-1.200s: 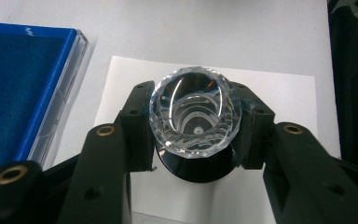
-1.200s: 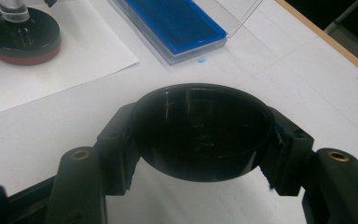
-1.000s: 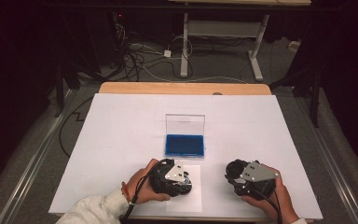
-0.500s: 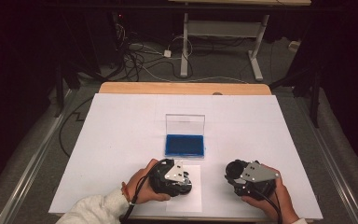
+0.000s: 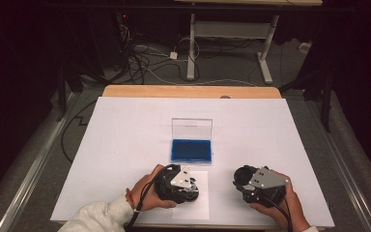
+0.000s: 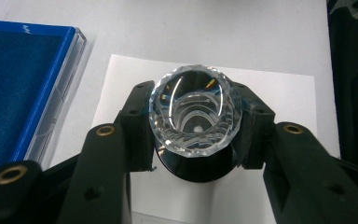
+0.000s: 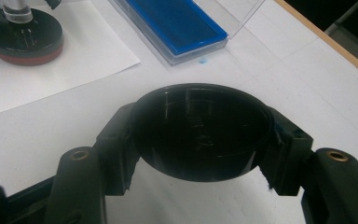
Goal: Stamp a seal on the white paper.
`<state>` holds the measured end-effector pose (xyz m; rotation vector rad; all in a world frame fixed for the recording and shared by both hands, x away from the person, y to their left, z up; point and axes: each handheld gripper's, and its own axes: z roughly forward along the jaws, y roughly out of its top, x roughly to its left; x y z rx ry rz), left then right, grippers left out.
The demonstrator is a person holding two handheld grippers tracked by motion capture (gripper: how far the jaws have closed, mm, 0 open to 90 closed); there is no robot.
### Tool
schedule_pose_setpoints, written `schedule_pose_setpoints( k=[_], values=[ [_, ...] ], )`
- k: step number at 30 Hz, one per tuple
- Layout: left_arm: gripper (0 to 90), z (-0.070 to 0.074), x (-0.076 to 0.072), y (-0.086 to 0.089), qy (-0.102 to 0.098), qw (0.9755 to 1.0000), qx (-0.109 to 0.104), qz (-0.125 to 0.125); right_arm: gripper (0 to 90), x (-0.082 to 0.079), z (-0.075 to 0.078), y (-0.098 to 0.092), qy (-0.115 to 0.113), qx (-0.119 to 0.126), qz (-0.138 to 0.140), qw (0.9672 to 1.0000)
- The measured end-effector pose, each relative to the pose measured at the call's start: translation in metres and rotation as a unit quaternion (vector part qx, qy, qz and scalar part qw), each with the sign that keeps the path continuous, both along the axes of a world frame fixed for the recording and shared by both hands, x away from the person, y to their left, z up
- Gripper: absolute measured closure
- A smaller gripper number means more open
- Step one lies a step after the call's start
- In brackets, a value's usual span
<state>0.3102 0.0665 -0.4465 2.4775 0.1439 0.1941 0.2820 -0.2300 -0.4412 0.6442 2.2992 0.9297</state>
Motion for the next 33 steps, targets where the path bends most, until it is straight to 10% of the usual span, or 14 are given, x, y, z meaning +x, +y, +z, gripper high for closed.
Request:
schedule_pose_setpoints(
  k=[20,33],
  values=[
    [54.6,-0.001,-0.004,-0.002,-0.02,0.9998,0.007,0.003,38.4,0.001,-0.001,0.0,0.002,-0.004,-0.002,1.0],
    [54.6,0.011,0.004,0.008,0.011,0.9994,-0.029,0.014,38.3,0.001,-0.001,-0.001,0.001,-0.006,-0.003,1.0]
  ],
)
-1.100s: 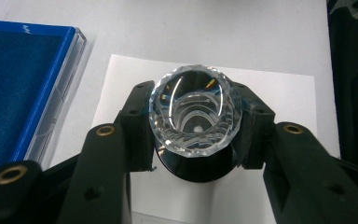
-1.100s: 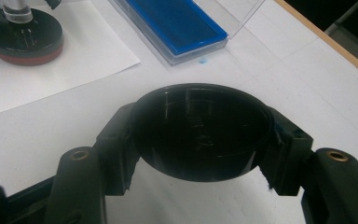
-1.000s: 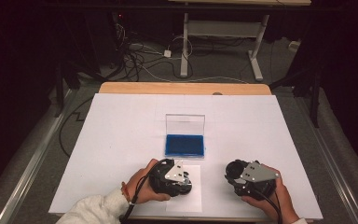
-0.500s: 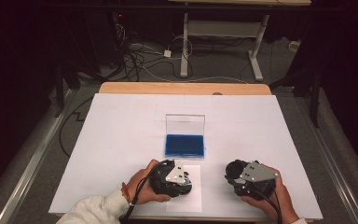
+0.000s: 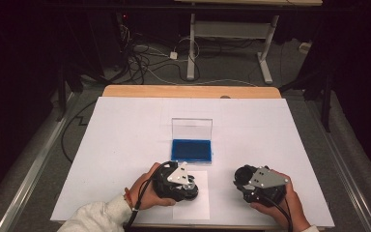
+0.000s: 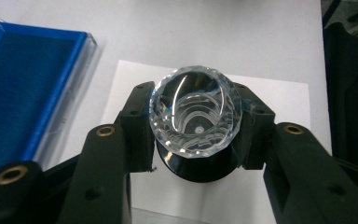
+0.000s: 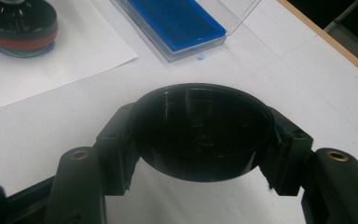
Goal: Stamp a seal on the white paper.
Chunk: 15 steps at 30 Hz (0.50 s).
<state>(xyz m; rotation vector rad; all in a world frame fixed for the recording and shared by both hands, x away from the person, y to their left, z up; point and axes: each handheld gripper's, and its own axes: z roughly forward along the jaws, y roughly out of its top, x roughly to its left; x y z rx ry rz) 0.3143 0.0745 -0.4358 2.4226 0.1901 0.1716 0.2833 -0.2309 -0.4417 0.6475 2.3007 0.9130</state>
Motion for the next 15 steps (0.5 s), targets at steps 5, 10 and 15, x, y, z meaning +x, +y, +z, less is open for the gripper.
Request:
schedule_pose_setpoints(
  k=[5,10,15],
  values=[
    [54.6,0.008,0.0,0.006,-0.01,0.9999,-0.01,0.006,38.4,0.0,0.001,-0.001,-0.002,0.002,0.0,1.0],
    [54.6,0.024,0.001,0.017,-0.028,0.9988,-0.034,0.022,38.4,-0.001,0.002,-0.001,-0.004,0.005,0.0,1.0],
    [54.6,0.032,0.004,0.029,-0.033,0.9975,-0.05,0.039,38.4,0.0,0.002,-0.001,-0.004,0.007,0.001,1.0]
  ],
)
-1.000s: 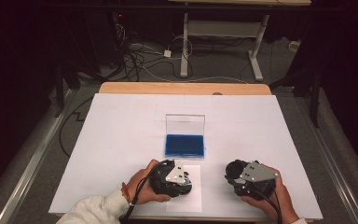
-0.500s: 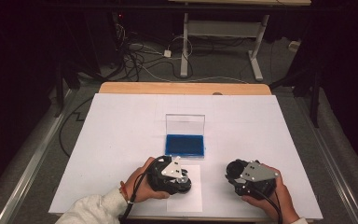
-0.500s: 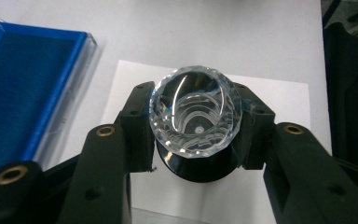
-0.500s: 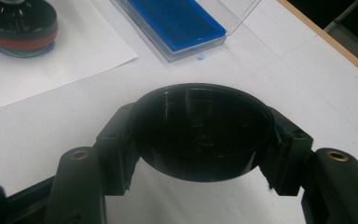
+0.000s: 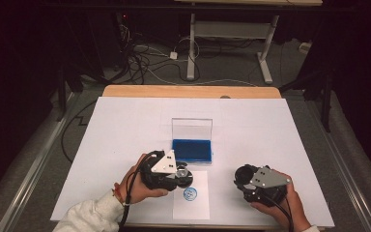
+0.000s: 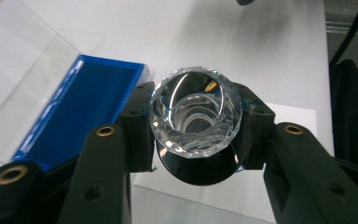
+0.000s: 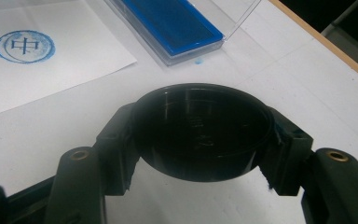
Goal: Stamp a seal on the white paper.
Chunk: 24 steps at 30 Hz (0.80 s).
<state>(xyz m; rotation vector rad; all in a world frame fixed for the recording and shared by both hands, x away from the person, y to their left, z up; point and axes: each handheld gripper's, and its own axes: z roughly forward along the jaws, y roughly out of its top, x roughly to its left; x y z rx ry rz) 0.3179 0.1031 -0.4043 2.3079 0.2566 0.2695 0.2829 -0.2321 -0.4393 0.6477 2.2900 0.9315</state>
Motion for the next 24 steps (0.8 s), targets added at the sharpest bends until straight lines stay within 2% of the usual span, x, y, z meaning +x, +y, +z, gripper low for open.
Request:
schedule_pose_setpoints(
  k=[7,10,15,24],
  values=[
    [54.6,0.005,0.004,0.014,-0.008,0.9997,-0.007,0.022,38.4,0.002,0.0,0.002,0.001,0.002,0.003,1.0],
    [54.6,0.005,0.007,0.02,-0.012,0.9994,-0.001,0.034,38.4,0.004,0.0,0.002,0.001,0.004,0.005,1.0],
    [54.6,0.007,0.011,0.029,-0.015,0.9987,-0.003,0.049,38.4,0.007,0.001,0.001,0.0,0.01,0.003,0.9999],
    [54.5,0.008,0.011,0.043,-0.02,0.9974,-0.009,0.068,38.4,0.013,0.001,0.006,0.001,0.014,0.009,0.9999]
  ],
)
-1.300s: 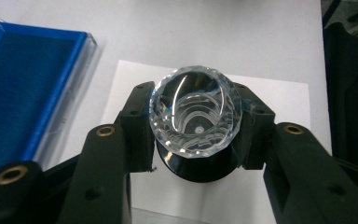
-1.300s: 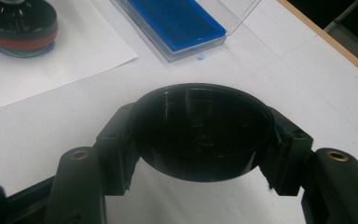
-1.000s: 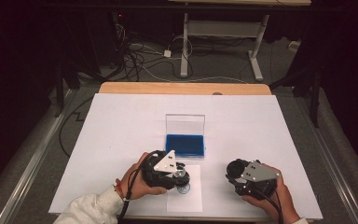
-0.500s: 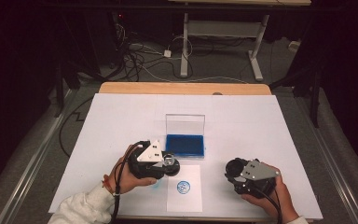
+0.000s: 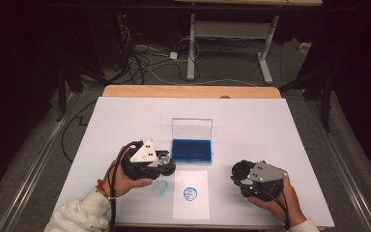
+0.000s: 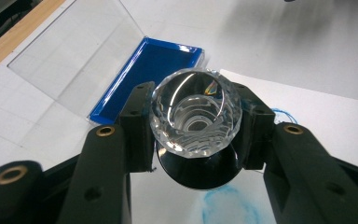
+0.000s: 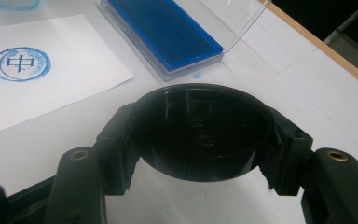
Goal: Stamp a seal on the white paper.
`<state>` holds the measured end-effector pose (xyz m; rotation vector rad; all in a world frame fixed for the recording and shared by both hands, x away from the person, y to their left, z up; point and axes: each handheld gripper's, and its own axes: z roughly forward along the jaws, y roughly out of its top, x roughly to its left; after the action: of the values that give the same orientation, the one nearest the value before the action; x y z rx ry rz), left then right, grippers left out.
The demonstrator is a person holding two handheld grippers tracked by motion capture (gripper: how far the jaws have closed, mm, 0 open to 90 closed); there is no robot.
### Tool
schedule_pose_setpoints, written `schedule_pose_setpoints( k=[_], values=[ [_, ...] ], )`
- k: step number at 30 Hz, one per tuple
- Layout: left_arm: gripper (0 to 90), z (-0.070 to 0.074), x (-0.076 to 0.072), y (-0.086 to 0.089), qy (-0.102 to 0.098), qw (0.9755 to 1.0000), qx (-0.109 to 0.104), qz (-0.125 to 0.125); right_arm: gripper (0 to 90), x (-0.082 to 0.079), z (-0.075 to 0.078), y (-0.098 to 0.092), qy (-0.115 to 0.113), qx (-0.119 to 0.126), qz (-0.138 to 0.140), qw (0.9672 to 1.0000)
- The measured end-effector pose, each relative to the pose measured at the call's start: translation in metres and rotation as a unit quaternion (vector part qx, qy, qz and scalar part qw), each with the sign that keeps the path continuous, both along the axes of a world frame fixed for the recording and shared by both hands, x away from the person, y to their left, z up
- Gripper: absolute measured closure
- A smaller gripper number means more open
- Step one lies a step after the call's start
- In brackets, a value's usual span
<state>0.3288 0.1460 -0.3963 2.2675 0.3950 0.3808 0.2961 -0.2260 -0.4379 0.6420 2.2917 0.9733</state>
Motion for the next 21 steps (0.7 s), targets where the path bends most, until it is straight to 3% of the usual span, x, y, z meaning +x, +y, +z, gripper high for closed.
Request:
schedule_pose_setpoints(
  k=[14,19,21],
  values=[
    [54.6,-0.001,-0.008,0.006,0.0,1.0,0.006,0.001,38.4,0.007,-0.002,0.009,0.004,0.0,0.017,0.9998],
    [54.6,0.0,-0.012,0.006,-0.014,0.9998,0.013,0.006,38.5,0.009,-0.005,0.012,0.01,-0.005,0.023,0.9997],
    [54.6,0.0,-0.012,0.006,-0.011,0.9999,0.009,0.005,38.5,0.009,-0.005,0.012,0.011,-0.004,0.021,0.9997]
  ],
)
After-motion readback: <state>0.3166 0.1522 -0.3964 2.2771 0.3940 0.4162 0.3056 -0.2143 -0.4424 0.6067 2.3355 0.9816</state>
